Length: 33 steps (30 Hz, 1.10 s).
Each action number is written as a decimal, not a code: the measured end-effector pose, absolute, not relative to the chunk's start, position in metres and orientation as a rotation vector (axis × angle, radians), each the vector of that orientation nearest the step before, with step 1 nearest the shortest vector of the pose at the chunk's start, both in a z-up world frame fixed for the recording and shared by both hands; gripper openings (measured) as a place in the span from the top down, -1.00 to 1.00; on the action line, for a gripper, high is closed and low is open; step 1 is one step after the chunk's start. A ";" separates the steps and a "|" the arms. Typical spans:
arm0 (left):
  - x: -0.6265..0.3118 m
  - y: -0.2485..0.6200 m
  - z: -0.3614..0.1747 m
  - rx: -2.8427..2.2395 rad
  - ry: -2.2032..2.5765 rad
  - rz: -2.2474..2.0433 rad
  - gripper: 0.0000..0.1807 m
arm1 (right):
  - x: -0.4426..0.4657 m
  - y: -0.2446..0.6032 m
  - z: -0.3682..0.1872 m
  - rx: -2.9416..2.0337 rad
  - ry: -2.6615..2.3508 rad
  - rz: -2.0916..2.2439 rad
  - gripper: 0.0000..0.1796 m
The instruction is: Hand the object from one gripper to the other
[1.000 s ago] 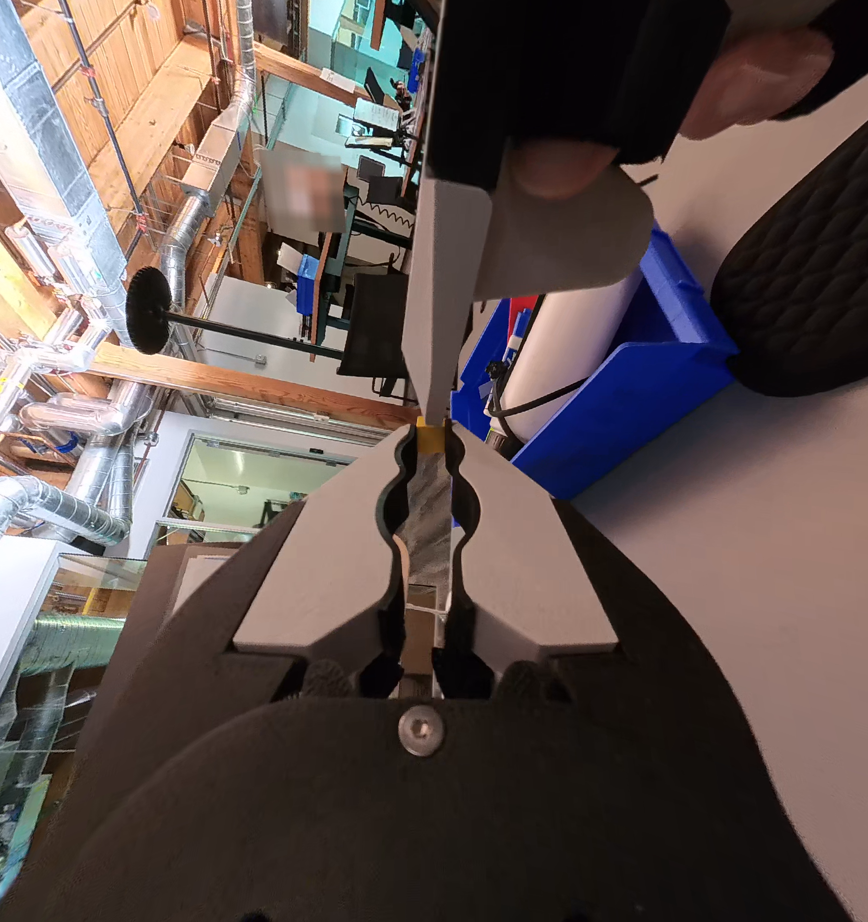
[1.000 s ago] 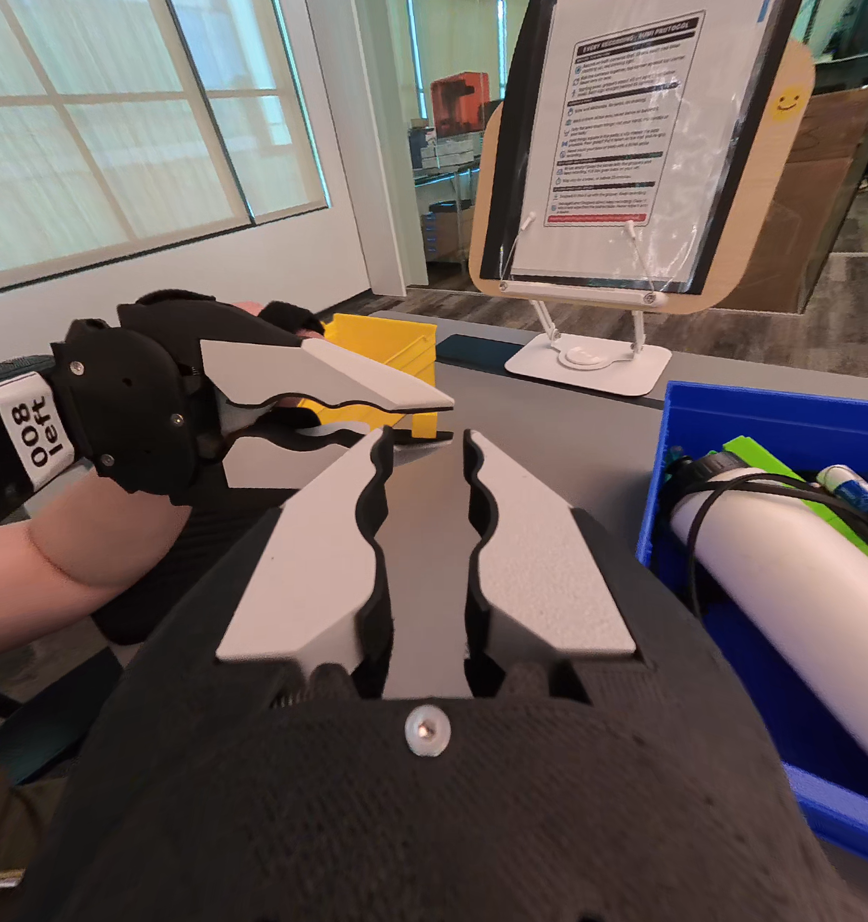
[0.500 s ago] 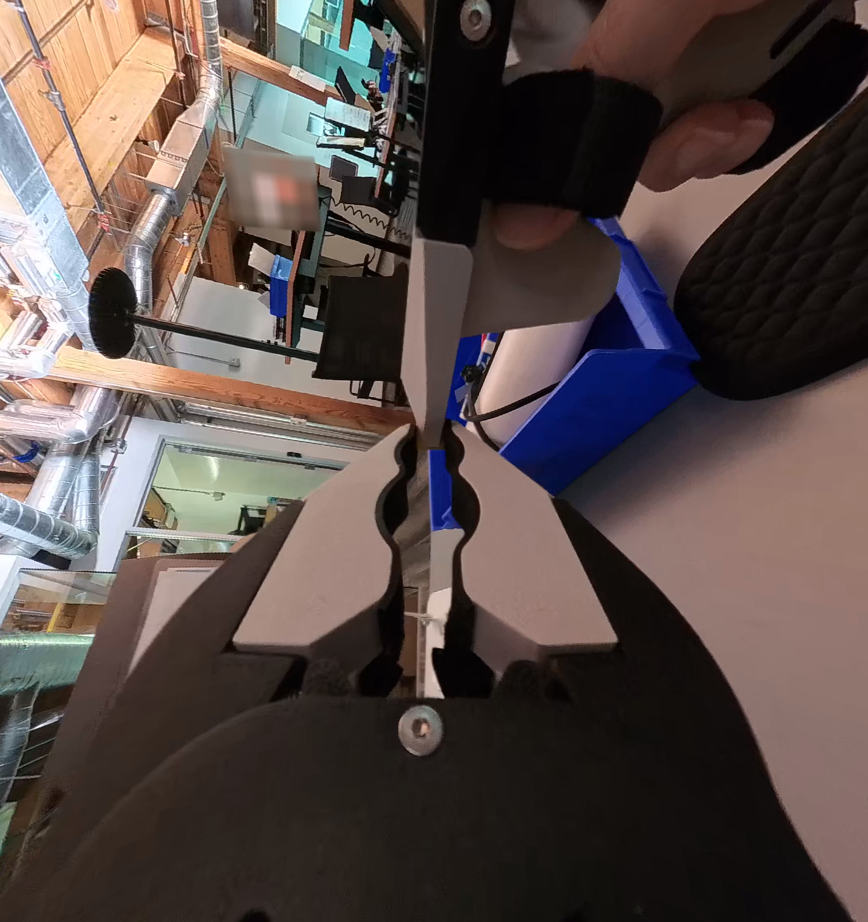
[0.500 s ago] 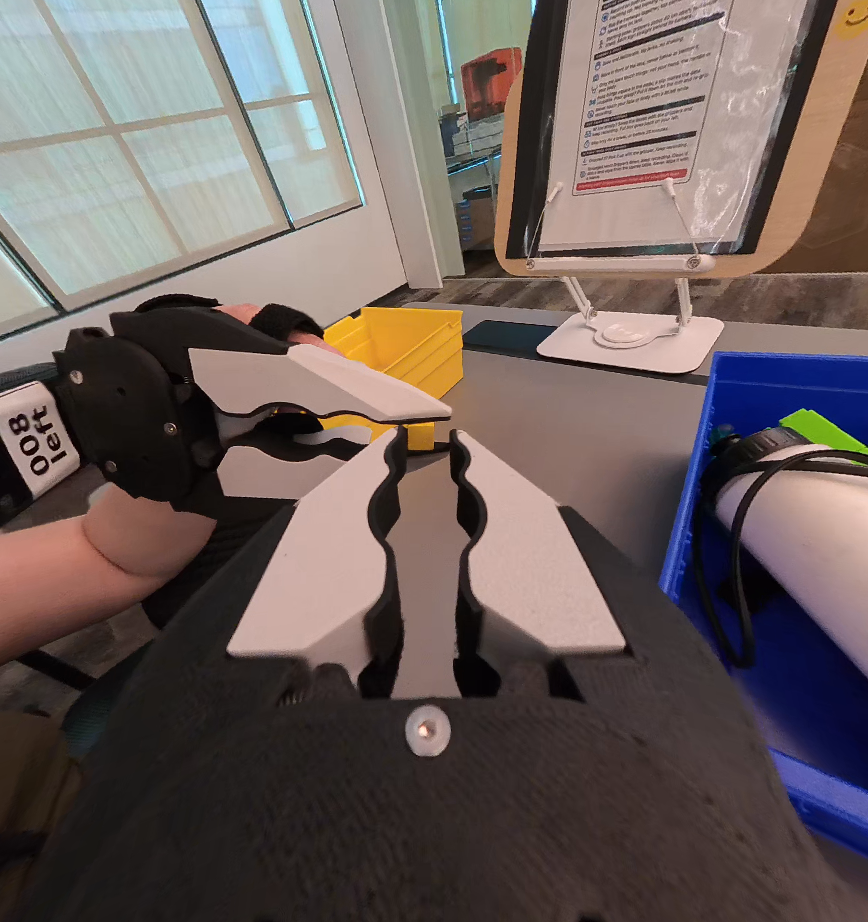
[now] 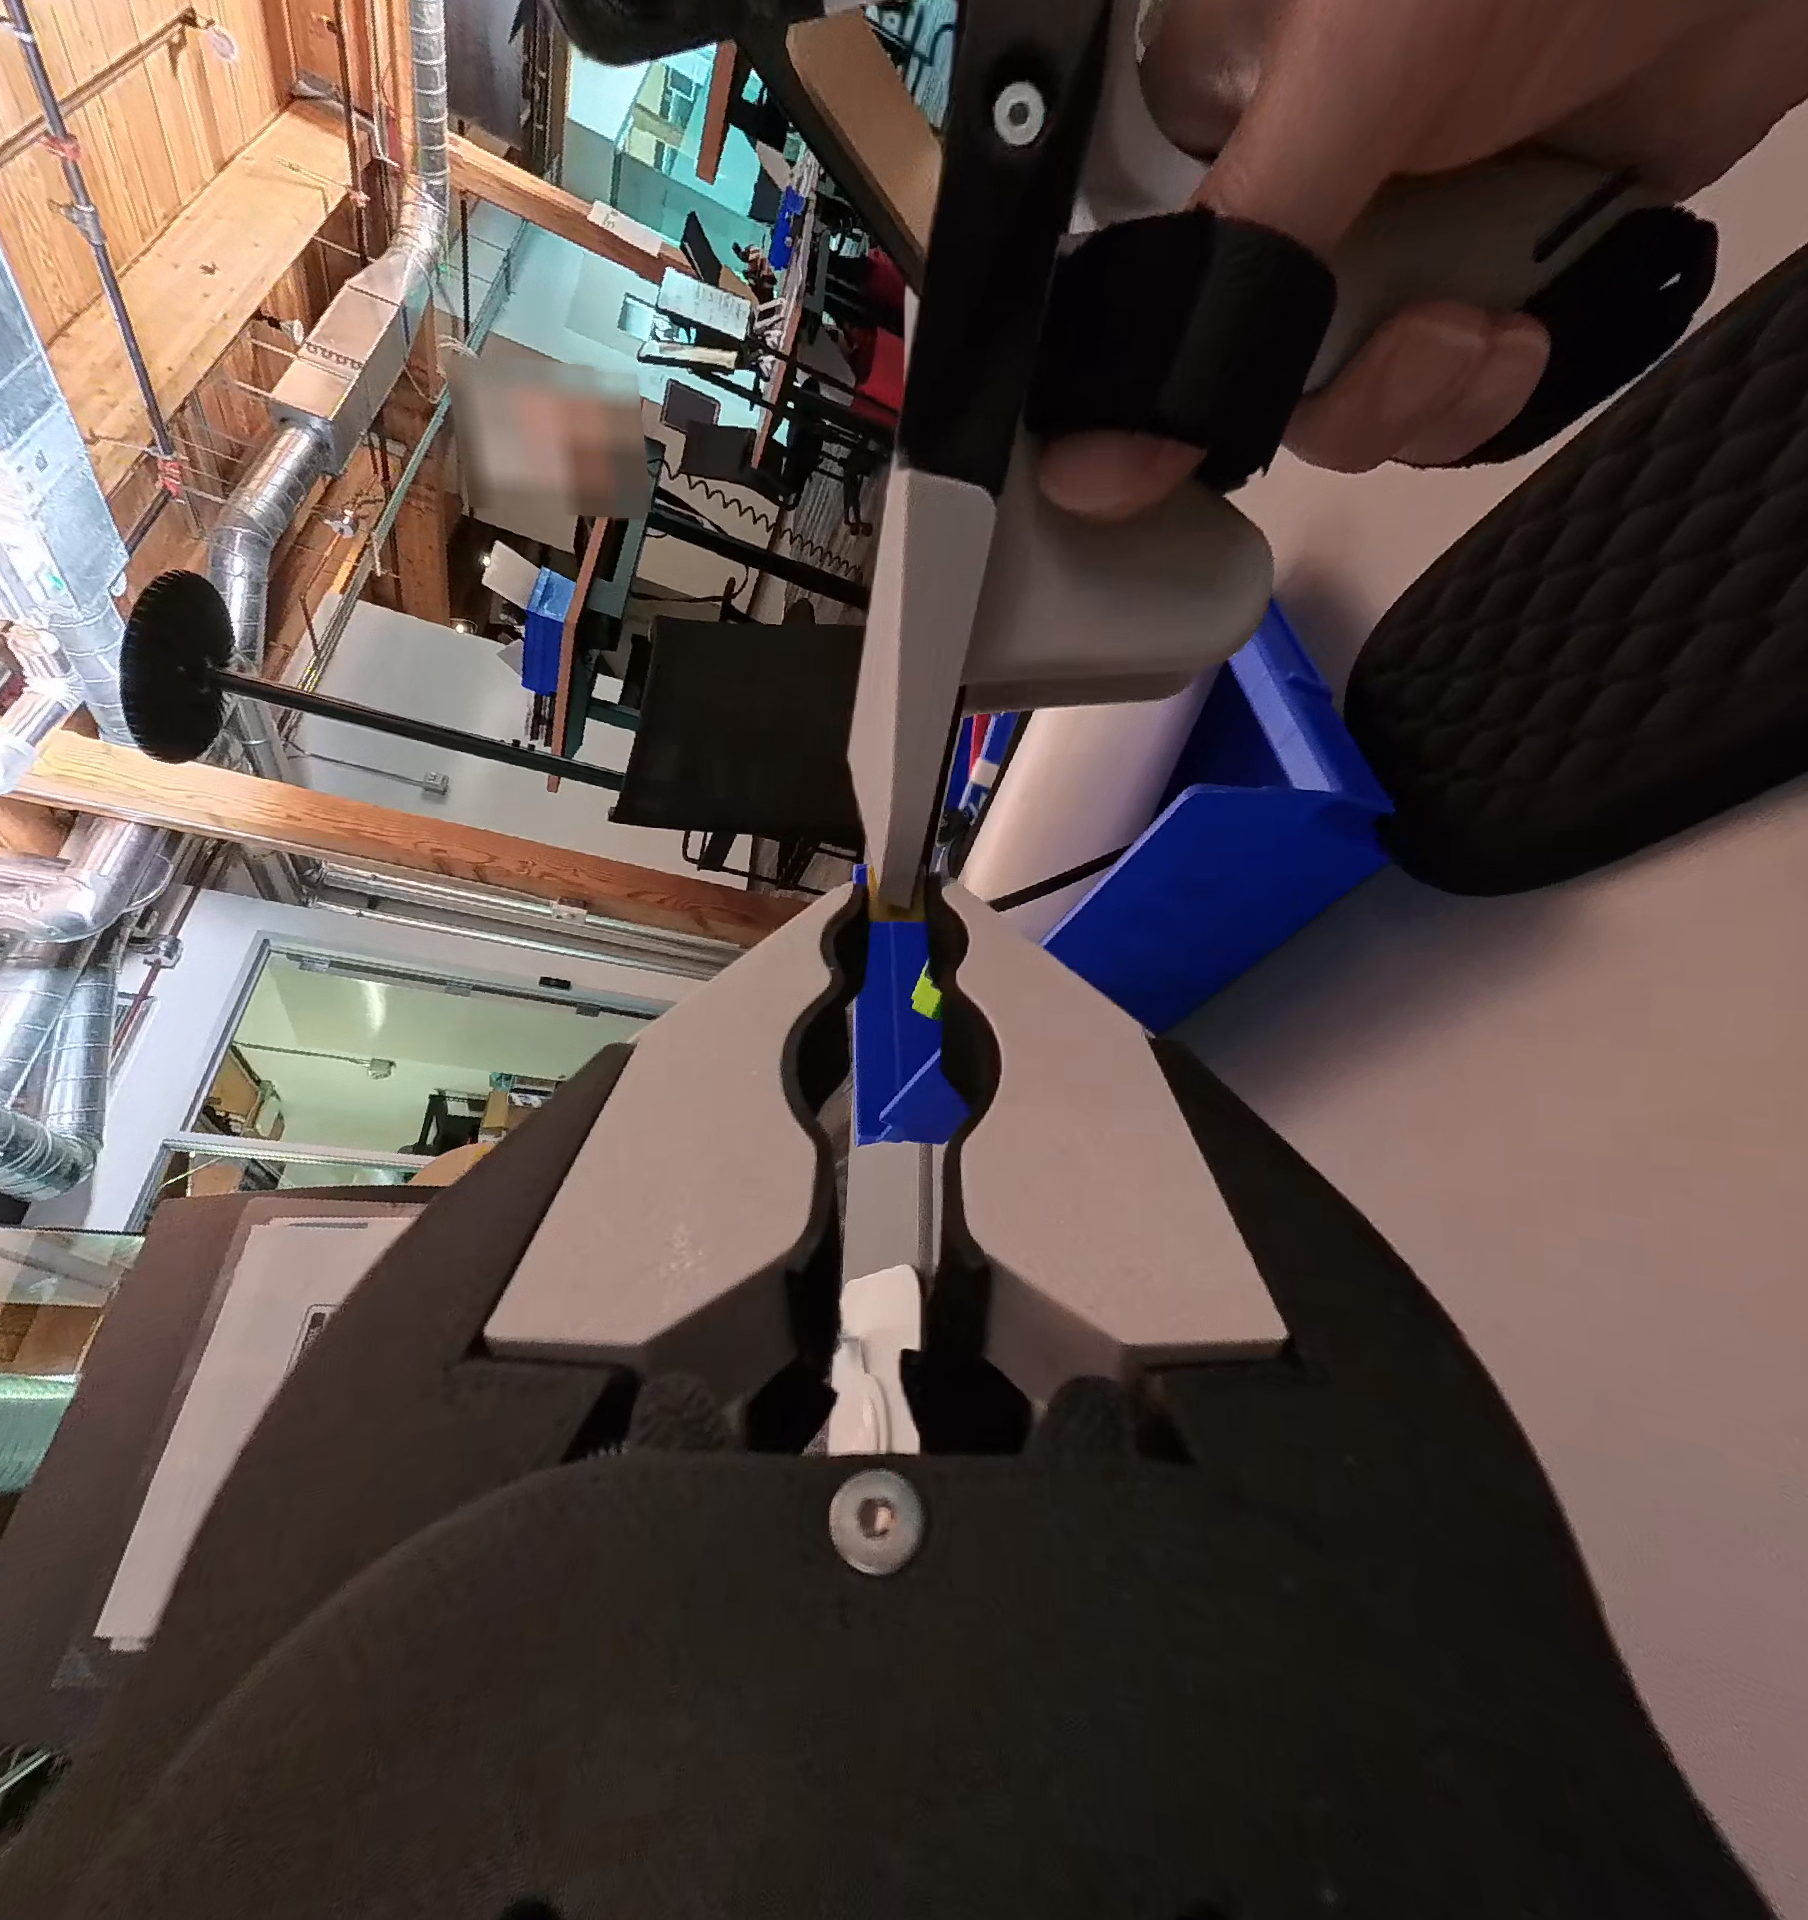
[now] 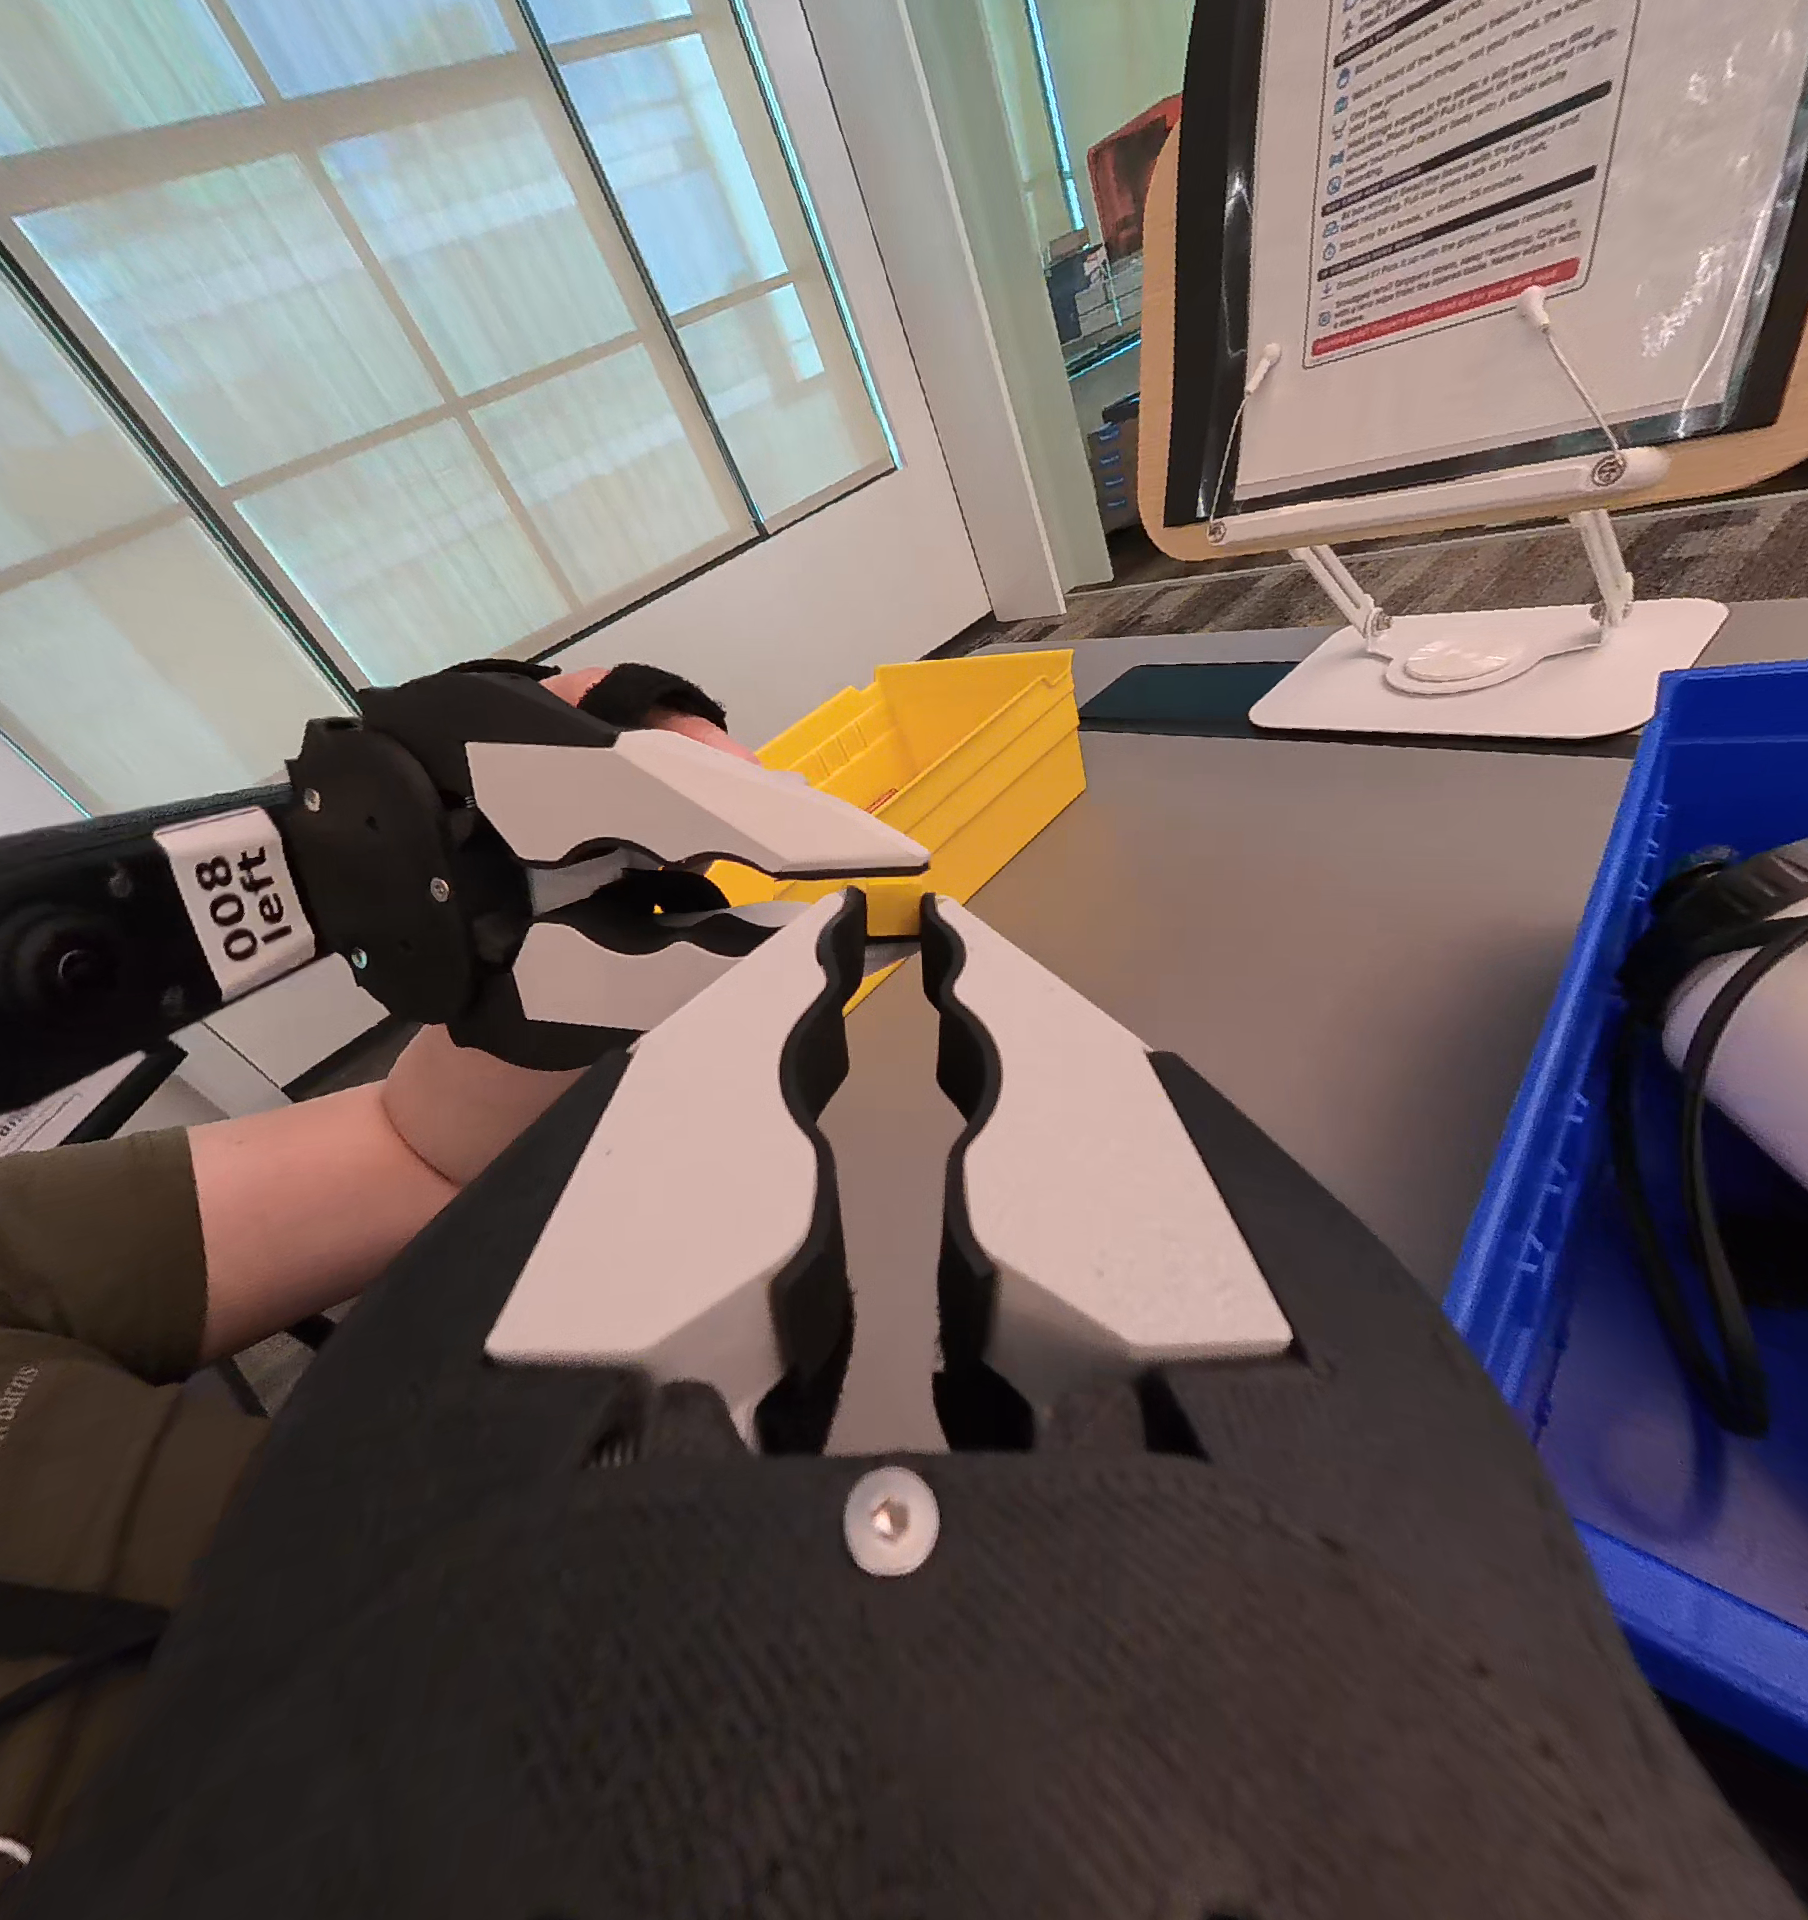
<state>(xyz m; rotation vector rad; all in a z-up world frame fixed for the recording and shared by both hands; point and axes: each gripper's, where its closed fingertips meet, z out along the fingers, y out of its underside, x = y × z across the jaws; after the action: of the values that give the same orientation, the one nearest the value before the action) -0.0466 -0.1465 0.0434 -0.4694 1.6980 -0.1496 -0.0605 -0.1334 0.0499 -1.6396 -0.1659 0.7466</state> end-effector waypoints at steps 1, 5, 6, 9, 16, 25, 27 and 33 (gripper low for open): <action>-0.047 -0.147 0.044 -0.469 1.697 -0.157 0.91 | -0.061 -0.134 0.051 -1.637 -0.168 0.752 0.91; -0.047 -0.149 0.044 -0.469 1.700 -0.170 0.91 | -0.061 -0.136 0.051 -1.631 -0.171 0.773 0.91; -0.047 -0.149 0.045 -0.465 1.696 -0.168 0.92 | -0.061 -0.136 0.051 -1.627 -0.174 0.774 0.91; -0.046 -0.150 0.043 -0.452 1.701 -0.153 0.92 | -0.061 -0.138 0.050 -1.636 -0.191 0.745 0.91; -0.045 -0.154 0.040 -0.426 1.716 -0.147 0.91 | -0.063 -0.138 0.044 -1.679 -0.210 0.705 0.89; -0.046 -0.143 0.022 -0.476 1.805 -0.074 0.58 | -0.046 -0.139 0.036 -1.698 -0.172 0.679 0.91; -0.048 -0.124 0.019 -0.490 1.803 0.066 0.58 | -0.028 -0.139 0.032 -1.717 -0.126 0.610 0.91; -0.059 -0.053 0.012 -0.489 1.739 0.607 0.58 | 0.014 -0.149 0.034 -1.739 -0.045 0.463 0.91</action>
<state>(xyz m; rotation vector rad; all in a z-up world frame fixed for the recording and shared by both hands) -0.0588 -0.0526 0.0122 -0.4886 1.7394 0.6066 0.0138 -0.1493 0.0335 -1.7387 -0.0446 0.4629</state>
